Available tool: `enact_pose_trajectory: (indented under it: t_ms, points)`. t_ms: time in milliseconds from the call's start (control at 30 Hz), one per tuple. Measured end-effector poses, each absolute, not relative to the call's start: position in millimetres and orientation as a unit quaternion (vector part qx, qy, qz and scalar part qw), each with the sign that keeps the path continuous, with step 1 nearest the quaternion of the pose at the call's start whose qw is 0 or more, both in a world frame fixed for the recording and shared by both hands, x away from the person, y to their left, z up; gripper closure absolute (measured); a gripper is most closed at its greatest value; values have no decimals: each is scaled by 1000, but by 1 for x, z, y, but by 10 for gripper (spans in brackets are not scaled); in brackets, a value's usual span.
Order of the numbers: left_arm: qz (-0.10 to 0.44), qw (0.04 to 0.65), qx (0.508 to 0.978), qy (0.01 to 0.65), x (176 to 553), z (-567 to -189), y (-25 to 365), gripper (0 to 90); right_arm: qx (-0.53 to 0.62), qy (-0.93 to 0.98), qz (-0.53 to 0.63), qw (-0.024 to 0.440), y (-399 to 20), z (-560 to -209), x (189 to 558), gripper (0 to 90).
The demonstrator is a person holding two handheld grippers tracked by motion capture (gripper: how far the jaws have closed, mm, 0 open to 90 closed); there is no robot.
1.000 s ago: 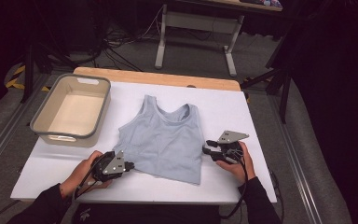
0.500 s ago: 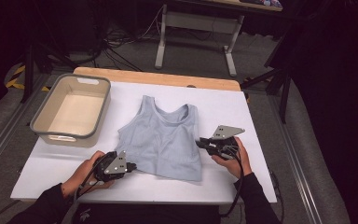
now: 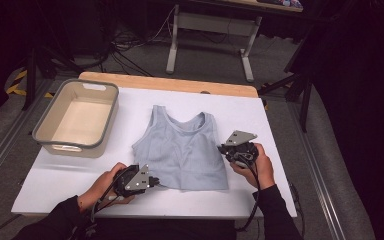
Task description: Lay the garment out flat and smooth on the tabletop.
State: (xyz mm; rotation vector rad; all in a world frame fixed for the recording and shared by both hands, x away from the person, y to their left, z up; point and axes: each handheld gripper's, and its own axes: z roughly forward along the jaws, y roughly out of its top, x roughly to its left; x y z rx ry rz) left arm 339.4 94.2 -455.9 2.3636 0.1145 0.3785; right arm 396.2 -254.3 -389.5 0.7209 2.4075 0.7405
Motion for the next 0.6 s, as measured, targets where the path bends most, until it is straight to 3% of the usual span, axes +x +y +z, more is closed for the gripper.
enact_pose_trajectory:
  t_ms: [333,600]
  points:
    - [127,368,919,69,340,-464,116,863,255,911,230,228,-231,-413,419,820]
    - [122,373,916,77,338,-465,121,862,296,902,235,208,-249,-424,423,826]
